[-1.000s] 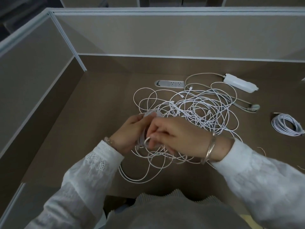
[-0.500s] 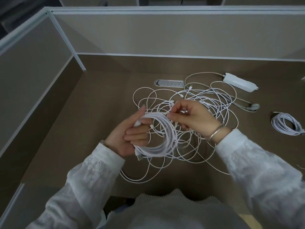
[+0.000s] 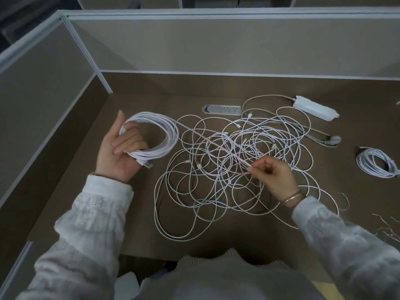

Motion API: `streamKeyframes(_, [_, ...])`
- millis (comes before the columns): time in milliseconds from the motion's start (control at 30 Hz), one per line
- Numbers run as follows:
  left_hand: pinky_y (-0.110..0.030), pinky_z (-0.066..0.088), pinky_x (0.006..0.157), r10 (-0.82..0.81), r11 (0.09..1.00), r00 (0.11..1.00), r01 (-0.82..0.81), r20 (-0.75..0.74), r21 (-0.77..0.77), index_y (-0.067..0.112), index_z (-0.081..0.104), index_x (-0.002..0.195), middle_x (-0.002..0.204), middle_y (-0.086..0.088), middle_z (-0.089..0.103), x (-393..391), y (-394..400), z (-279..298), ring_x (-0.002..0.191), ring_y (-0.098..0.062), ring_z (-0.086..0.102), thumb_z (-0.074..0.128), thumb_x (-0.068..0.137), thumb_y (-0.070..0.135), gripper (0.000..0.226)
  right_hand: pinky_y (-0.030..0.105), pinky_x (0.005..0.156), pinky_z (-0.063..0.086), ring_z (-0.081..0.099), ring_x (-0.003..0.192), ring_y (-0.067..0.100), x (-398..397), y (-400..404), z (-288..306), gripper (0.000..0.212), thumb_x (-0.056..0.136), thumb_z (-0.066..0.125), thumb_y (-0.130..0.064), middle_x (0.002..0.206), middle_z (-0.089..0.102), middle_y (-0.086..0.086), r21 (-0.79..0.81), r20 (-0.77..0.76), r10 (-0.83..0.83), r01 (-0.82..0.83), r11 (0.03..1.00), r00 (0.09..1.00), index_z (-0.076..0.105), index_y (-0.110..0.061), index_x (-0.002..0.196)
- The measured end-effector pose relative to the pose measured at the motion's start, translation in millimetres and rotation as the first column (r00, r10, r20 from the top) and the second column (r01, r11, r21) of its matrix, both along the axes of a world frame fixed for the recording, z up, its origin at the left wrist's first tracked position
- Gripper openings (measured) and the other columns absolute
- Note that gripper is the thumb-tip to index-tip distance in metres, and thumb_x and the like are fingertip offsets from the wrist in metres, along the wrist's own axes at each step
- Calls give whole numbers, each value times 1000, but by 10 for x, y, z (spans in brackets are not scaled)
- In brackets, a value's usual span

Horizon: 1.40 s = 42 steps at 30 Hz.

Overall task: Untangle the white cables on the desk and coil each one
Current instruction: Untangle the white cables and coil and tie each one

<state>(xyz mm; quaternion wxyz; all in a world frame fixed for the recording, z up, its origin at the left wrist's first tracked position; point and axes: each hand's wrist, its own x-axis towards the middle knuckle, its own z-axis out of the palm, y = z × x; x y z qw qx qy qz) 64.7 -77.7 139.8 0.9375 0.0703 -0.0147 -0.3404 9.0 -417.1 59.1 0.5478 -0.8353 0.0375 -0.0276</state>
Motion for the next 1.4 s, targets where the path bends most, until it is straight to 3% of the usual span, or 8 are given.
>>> streamKeyframes(100, [-21,35,45,130,972,990,-138,55,191,8,54,71,40,0,44,14,-33,54,35,-7,34,40,101,47,52,34,63,52,60,53,17,-29,42,80,16,82,71,-16,63,66,2,-128,78,-26,36,991,997,63,-26,73])
streamKeyframes(233, [-15,33,41,327,664,916,-397,231,633,21,45,63,38,9,28,-27,-325,120,31,-6,26,39,97,52,47,29,64,49,63,63,18,-96,341,424,11,89,64,-23,71,70,2,-467,57,258,-202,861,965,70,-15,84])
streamKeyframes(367, [-24,37,48,238,459,887,-461,395,759,17,42,67,46,5,31,-73,-566,77,38,-9,30,46,95,46,40,34,75,47,61,79,20,-187,723,783,22,96,50,-33,84,68,1,-541,-134,483,-472,696,865,65,-17,94])
streamKeyframes(600, [-23,47,53,-139,122,872,-455,469,882,-4,61,71,56,-9,61,-318,-909,39,50,-16,57,52,98,36,49,29,60,40,50,66,11,-123,948,1208,23,95,48,-39,72,58,-9,-570,-29,561,-474,671,828,64,-23,92])
streamKeyframes(733, [-17,24,35,-272,296,931,-160,244,942,7,50,61,38,-4,36,-447,-979,-14,28,-12,33,42,98,11,38,23,62,41,50,61,2,27,885,1215,21,82,68,-40,67,61,-10,-490,37,521,-439,753,853,59,-21,81])
streamKeyframes(1000, [-17,22,30,-536,751,842,444,57,489,15,53,68,34,9,27,-314,-669,-39,25,-5,24,34,100,49,50,13,47,36,44,47,1,311,345,949,18,76,76,-18,58,55,-7,-46,-46,415,-417,908,909,59,-16,75])
streamKeyframes(1233, [-22,22,42,-305,949,948,296,90,105,5,52,81,40,5,25,-91,-252,-78,33,-9,23,20,104,51,61,22,36,43,51,38,10,154,-87,526,8,80,69,-13,60,65,0,110,-133,181,-167,980,974,62,-10,83])
streamKeyframes(1400, [-18,20,36,52,832,995,-89,83,548,15,51,66,35,9,25,-82,-400,-50,29,-6,18,29,100,55,57,29,50,56,65,47,15,-130,197,479,6,83,70,-14,55,66,-1,-97,-289,292,-331,939,912,71,-12,88])
